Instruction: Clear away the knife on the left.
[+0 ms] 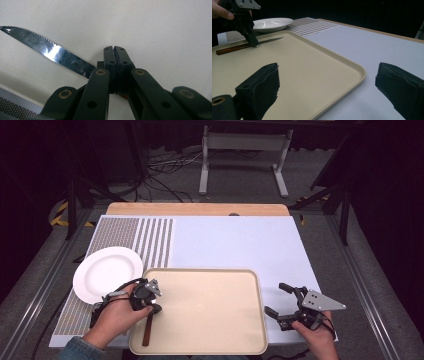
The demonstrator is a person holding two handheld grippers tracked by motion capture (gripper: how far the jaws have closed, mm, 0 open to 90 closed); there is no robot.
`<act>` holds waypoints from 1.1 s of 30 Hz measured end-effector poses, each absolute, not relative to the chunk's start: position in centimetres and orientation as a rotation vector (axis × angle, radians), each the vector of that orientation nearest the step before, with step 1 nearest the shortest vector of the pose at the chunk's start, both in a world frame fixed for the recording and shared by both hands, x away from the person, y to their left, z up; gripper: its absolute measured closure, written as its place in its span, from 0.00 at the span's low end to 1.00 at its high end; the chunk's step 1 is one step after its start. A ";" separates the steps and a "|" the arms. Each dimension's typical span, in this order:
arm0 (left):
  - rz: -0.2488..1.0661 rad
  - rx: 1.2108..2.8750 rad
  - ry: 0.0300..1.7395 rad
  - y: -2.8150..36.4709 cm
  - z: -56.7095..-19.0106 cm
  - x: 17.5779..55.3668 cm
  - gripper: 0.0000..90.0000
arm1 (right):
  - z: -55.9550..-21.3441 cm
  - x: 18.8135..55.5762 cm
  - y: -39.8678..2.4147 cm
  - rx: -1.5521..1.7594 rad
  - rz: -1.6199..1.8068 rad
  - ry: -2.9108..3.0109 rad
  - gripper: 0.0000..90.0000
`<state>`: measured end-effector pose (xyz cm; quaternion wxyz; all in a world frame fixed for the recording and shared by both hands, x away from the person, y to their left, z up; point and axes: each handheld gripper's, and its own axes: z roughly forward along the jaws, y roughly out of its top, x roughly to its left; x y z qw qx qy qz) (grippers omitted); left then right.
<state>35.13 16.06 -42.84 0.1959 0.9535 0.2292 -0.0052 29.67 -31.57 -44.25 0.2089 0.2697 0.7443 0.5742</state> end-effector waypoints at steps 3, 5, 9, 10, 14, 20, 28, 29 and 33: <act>-0.008 2.660 0.636 16.1 -42.5 35.0 0.96 | -44.2 29.7 -31.6 0.752 1.592 2.069 0.07; 0.005 2.637 0.624 16.2 -42.0 34.9 0.90 | -44.2 29.7 -31.6 0.752 1.592 2.069 0.07; 0.063 2.569 0.637 16.6 -40.5 34.5 0.70 | -44.2 29.7 -31.6 0.751 1.592 2.067 0.07; 0.071 2.550 0.643 16.6 -40.2 34.4 0.60 | -44.2 29.6 -31.6 0.753 1.594 2.067 0.07; 0.123 2.483 0.650 17.2 -39.3 34.1 0.41 | -44.2 29.7 -31.6 0.751 1.597 2.065 0.07; 0.198 2.400 0.649 18.3 -38.5 33.8 0.20 | -44.2 29.6 -31.7 0.757 1.597 2.059 0.07; 0.248 2.299 0.633 19.9 -38.3 33.2 0.11 | -44.2 29.6 -31.6 0.758 1.597 2.059 0.06; 0.252 2.282 0.634 20.2 -38.3 33.1 0.11 | -44.2 29.6 -31.6 0.758 1.597 2.060 0.06; 0.289 2.219 0.626 21.4 -38.4 32.7 0.09 | -44.2 29.6 -31.6 0.757 1.601 2.059 0.06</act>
